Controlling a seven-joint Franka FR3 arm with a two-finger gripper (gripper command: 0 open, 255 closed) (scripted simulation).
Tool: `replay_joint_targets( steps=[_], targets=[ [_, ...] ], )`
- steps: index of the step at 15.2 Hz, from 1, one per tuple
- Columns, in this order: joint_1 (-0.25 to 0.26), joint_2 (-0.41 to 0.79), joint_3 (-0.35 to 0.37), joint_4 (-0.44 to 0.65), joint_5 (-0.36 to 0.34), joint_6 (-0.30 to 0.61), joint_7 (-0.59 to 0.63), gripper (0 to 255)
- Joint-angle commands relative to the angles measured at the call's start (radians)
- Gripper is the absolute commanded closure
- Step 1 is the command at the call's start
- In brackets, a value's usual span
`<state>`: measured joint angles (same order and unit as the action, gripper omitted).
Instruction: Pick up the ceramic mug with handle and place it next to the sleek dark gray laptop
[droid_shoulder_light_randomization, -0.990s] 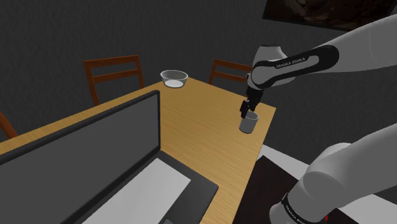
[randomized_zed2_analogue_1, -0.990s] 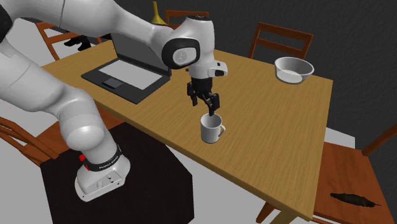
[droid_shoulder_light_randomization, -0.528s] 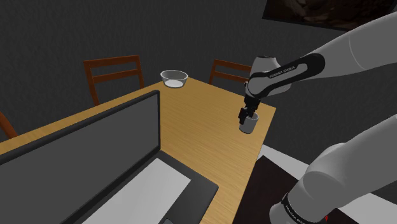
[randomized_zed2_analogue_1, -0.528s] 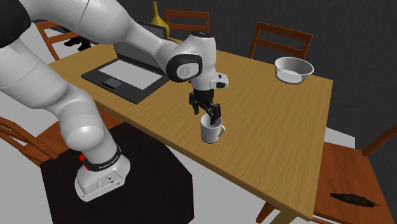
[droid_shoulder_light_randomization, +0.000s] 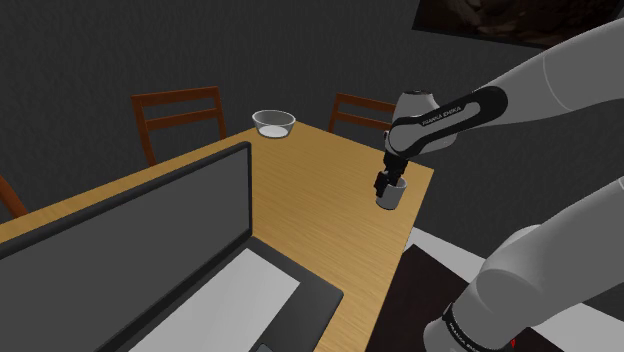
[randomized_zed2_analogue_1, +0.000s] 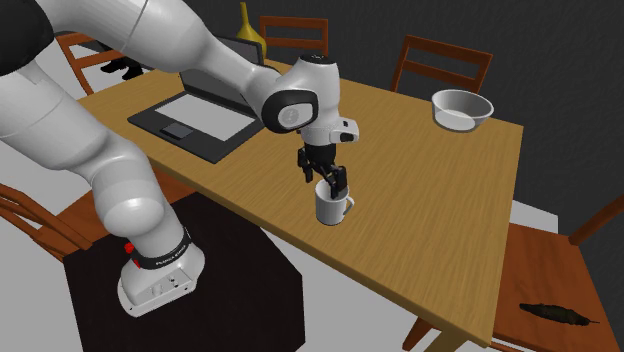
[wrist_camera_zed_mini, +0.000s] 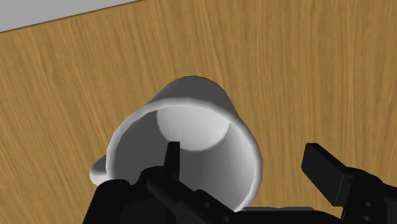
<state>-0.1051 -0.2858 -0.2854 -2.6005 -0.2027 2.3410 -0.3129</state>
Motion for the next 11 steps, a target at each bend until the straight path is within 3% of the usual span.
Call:
replay_joint_targets(
  steps=[1, 2, 11],
  targets=[
    [0.000, 0.000, 0.000, 0.000, 0.000, 0.000, 0.000, 0],
    [0.000, 0.000, 0.000, 0.000, 0.000, 0.000, 0.000, 255],
    [0.000, 0.000, 0.000, 0.000, 0.000, 0.000, 0.000, 255]
  ],
)
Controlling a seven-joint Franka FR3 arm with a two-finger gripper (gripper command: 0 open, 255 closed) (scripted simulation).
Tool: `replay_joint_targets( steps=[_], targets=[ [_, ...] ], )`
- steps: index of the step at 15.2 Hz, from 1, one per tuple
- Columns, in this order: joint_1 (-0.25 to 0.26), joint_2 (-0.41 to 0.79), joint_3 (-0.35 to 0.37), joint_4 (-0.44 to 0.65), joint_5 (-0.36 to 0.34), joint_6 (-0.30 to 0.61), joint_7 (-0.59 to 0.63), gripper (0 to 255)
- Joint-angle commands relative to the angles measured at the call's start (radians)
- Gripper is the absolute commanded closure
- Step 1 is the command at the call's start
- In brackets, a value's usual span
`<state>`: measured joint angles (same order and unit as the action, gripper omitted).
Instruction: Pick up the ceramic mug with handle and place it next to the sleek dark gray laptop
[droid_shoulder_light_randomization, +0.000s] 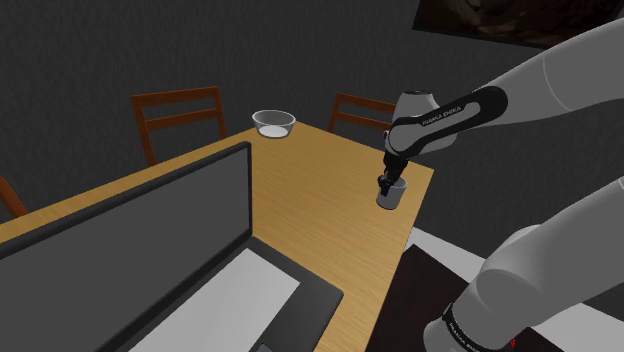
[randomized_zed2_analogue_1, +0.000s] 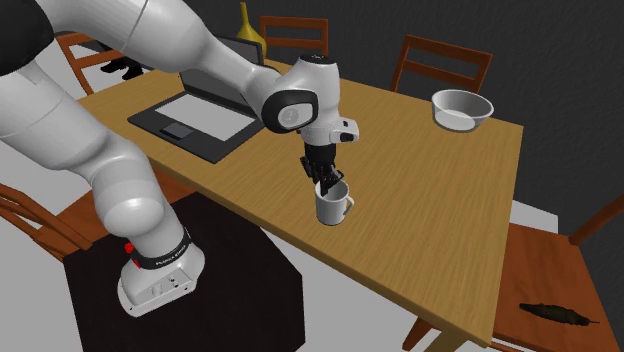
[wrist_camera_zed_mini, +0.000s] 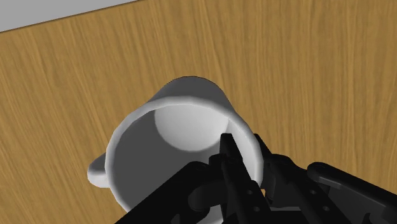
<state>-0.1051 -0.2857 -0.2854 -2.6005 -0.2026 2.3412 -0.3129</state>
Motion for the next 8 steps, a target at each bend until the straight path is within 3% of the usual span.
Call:
replay_joint_targets(
  steps=[1, 8],
  targets=[
    [0.000, -0.010, 0.002, 0.006, 0.000, -0.016, 0.000, 255],
    [0.000, -0.072, 0.013, 0.055, 0.002, -0.127, -0.002, 255]
  ],
)
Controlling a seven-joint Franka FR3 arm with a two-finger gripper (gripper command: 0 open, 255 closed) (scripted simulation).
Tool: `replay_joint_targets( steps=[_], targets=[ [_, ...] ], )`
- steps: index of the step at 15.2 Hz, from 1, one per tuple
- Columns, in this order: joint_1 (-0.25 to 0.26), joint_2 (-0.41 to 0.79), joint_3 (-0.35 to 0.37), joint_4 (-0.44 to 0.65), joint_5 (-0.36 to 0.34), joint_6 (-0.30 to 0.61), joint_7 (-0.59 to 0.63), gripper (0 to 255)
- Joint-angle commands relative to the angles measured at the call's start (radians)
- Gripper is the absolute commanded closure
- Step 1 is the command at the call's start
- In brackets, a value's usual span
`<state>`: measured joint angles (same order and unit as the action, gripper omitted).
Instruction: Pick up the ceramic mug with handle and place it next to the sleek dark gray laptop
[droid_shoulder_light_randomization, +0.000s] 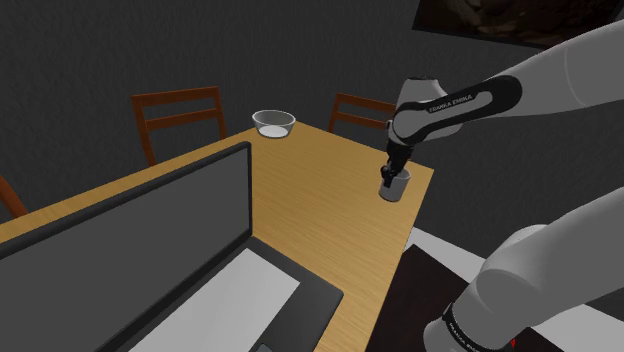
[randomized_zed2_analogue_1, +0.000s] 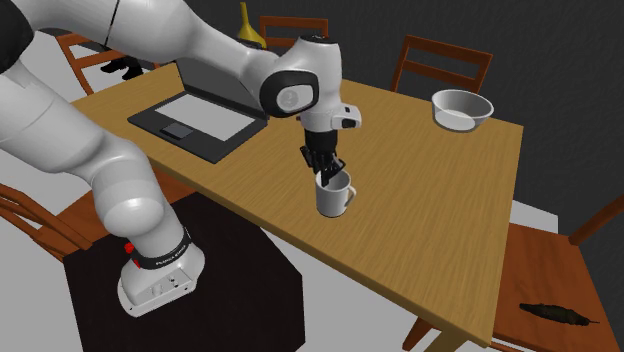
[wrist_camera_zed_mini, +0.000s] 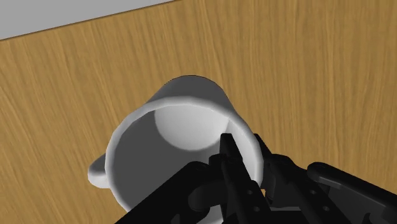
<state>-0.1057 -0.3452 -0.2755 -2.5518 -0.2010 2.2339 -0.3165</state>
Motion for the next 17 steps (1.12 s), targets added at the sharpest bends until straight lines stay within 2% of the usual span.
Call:
replay_joint_targets(
  steps=[1, 17],
  targets=[
    [0.000, -0.020, 0.005, 0.014, 0.001, -0.035, 0.001, 255],
    [0.005, -0.103, 0.030, 0.168, 0.014, -0.270, -0.010, 255]
  ],
)
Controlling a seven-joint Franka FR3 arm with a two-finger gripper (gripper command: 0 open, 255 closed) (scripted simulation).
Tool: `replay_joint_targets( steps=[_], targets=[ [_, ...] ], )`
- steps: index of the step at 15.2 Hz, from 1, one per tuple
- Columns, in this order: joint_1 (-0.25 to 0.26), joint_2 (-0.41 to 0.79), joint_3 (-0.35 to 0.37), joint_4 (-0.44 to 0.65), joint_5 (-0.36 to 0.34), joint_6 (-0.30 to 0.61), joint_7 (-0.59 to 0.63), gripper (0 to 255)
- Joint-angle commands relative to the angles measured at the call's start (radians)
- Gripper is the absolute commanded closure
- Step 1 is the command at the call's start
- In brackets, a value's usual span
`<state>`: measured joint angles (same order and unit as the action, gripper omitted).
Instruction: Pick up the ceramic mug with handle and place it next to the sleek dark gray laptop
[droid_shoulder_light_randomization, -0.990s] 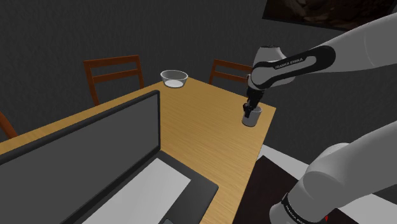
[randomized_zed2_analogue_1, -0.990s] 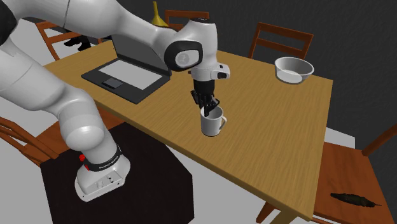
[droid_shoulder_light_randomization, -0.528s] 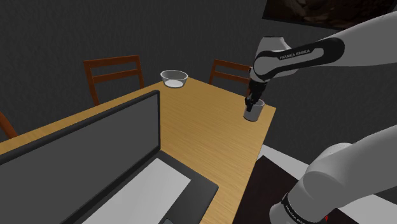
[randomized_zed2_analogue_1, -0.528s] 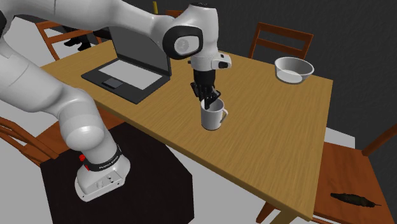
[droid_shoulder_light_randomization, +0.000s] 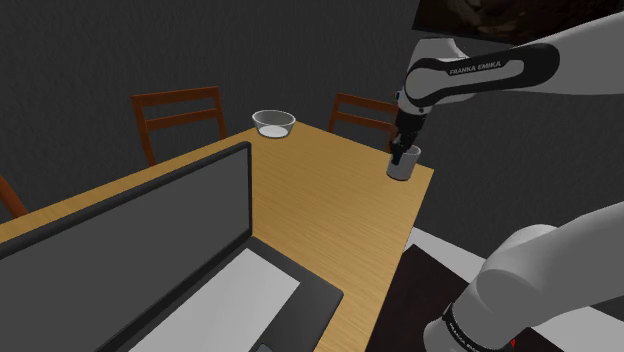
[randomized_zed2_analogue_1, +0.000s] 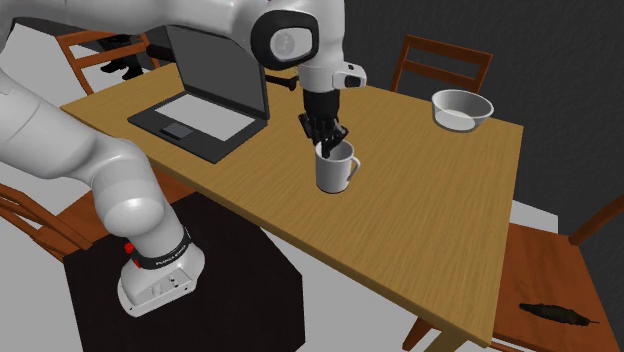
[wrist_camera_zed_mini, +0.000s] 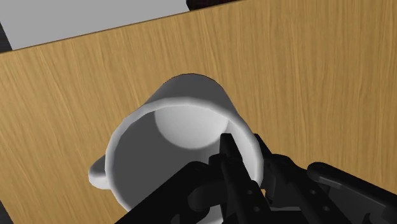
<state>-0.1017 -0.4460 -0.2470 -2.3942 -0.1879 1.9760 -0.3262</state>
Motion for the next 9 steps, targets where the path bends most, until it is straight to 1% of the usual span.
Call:
replay_joint_targets(
  steps=[1, 9],
  targets=[
    [0.001, -0.005, 0.003, 0.021, 0.002, -0.026, -0.002, 255],
    [0.004, -0.018, 0.013, 0.117, 0.010, -0.136, -0.009, 255]
  ],
)
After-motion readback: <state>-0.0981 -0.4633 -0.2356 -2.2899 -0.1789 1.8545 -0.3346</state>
